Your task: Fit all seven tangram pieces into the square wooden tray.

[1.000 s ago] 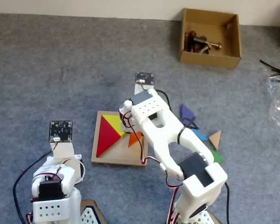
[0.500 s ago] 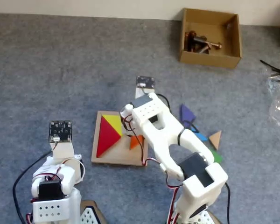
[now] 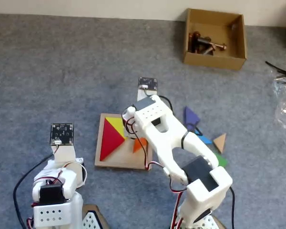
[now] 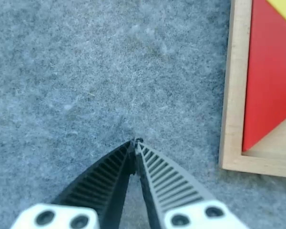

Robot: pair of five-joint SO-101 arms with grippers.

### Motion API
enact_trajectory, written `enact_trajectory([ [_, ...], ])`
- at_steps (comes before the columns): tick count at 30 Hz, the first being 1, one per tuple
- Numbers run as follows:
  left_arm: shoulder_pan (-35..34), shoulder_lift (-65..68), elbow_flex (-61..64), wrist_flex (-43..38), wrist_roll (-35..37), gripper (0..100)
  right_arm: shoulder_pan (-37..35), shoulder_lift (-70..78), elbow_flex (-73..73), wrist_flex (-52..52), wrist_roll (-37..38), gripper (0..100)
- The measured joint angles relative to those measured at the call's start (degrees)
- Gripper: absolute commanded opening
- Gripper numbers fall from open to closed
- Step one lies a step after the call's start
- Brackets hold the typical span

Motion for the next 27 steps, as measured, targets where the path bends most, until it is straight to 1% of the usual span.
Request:
enact_trajectory([
  [13,0.0,0.0,0.0,0.0,0.0,0,0.0,0.0,0.0,0.0,0.0,11.9],
  [18,0.0,0.0,0.0,0.0,0.0,0,0.0,0.0,-0.1,1.9,0.2,17.2],
  [27,0.0,0.0,0.0,0.0,0.0,0,0.0,0.0,0.0,2.5,0.2,17.7],
])
